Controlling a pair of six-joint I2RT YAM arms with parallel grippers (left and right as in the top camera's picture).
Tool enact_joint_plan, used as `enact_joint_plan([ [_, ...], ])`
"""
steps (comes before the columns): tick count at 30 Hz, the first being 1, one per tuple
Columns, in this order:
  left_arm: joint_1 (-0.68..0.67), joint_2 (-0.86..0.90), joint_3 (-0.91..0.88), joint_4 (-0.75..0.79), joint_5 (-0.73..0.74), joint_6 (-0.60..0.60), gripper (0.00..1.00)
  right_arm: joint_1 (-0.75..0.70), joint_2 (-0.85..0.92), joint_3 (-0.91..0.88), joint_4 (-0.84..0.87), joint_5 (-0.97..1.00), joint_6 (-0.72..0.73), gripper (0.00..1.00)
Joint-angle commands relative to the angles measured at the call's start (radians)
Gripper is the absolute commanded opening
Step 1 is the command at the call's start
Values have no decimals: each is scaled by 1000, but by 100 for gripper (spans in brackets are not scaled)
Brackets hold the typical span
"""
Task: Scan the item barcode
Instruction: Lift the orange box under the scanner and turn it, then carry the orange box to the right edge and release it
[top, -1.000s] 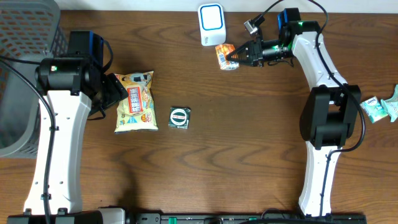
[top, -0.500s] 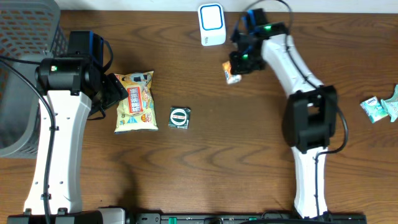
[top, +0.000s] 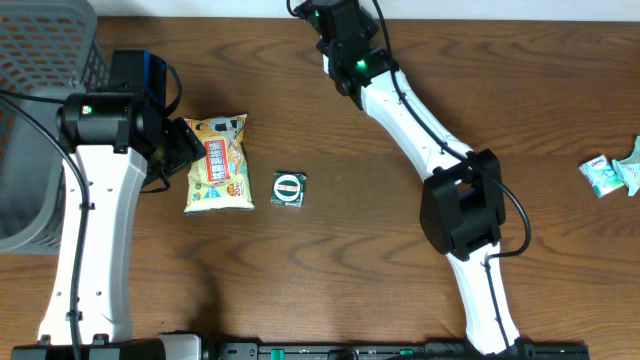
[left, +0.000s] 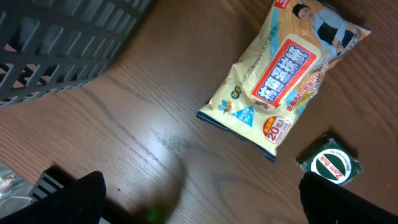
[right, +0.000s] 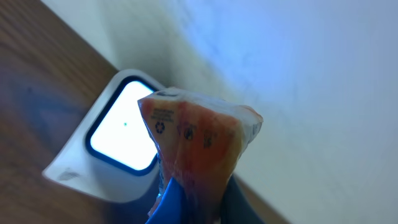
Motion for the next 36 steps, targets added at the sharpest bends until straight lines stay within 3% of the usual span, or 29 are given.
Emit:
enact_joint_plan([
  [1,3,0,0,-5,-9,-5,98,-27,5,16,32,-74,-116,1],
  [14,3,0,0,-5,-9,-5,98,-46,120,16,194,-141,-143,1],
  [21,3,0,0,-5,-9,-5,98,-48,132,16,180,-151,-142,1],
  [27,3,0,0,-5,-9,-5,98,-48,121,18,212,-6,-138,1],
  [31,3,0,0,-5,-9,-5,98,-72,73,18,180,64,-105,1],
  [36,3,0,0,-5,-9,-5,98,-159,-34,18,0,66,34,1],
])
